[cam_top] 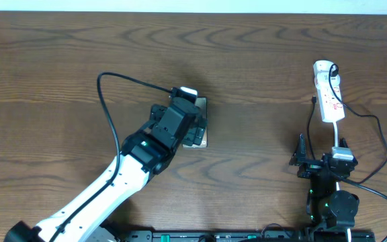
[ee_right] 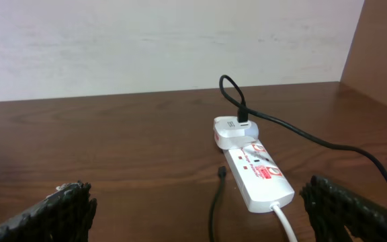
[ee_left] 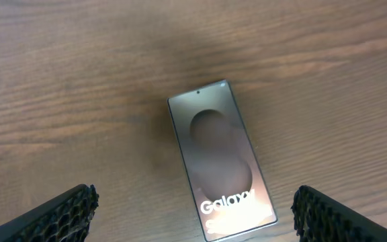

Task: Plug charger to phone and switch on socket
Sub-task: 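Move the left gripper over the silver phone on the table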

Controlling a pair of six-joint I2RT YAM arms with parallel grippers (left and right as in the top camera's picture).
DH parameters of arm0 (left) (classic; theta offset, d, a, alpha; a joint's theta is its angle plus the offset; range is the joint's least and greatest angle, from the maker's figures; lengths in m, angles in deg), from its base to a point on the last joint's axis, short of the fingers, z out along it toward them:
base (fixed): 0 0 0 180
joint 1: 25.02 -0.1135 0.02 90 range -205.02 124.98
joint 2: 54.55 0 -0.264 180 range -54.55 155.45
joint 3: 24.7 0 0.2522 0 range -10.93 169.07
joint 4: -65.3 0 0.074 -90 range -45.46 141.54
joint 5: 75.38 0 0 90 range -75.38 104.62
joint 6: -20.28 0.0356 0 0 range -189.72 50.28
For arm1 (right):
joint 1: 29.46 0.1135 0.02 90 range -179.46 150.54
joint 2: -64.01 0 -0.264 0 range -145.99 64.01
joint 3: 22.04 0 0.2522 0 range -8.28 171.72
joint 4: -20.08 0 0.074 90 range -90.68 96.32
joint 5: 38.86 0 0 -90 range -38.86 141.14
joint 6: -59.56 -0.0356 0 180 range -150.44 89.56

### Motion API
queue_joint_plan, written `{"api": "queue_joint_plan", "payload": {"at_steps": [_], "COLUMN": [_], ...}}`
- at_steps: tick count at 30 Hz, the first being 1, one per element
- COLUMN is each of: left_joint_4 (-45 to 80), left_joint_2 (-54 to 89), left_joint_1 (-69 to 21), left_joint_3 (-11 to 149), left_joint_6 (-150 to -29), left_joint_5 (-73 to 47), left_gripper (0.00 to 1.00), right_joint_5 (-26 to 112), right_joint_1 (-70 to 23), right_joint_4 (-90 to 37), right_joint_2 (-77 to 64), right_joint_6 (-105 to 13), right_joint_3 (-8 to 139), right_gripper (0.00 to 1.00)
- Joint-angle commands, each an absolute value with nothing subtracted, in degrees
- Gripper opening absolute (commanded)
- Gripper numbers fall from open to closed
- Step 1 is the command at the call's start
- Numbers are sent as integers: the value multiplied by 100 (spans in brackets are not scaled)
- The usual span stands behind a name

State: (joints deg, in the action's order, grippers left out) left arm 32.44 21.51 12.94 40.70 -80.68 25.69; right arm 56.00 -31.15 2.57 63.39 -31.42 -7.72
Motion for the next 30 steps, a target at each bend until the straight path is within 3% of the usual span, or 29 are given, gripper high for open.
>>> {"api": "queue_joint_plan", "payload": {"at_steps": [1,15,24,30], "left_joint_4": [3231,3301,3448,3445], "left_joint_2": [2262,2269,2273,2321], "left_joint_1": [1305,1303,970,752], "left_joint_3": [4190,4190,4193,4326], "left_joint_6": [-8142,-8145,-9661,-9734], "left_joint_5": [2709,2261,2281,2278], "left_gripper": [95,95,95,98], "right_joint_5": [5594,5594,5594,5594], "right_joint_1": [-3128,-3128,-3128,-3128], "right_joint_4": [251,251,251,251], "right_joint_2": [6370,6370,6370,6370], "right_joint_6": [-3076,-3076,-3076,-3076], "right_joint_3": [-799,-799,-799,-799], "right_gripper": [99,99,99,99]}}
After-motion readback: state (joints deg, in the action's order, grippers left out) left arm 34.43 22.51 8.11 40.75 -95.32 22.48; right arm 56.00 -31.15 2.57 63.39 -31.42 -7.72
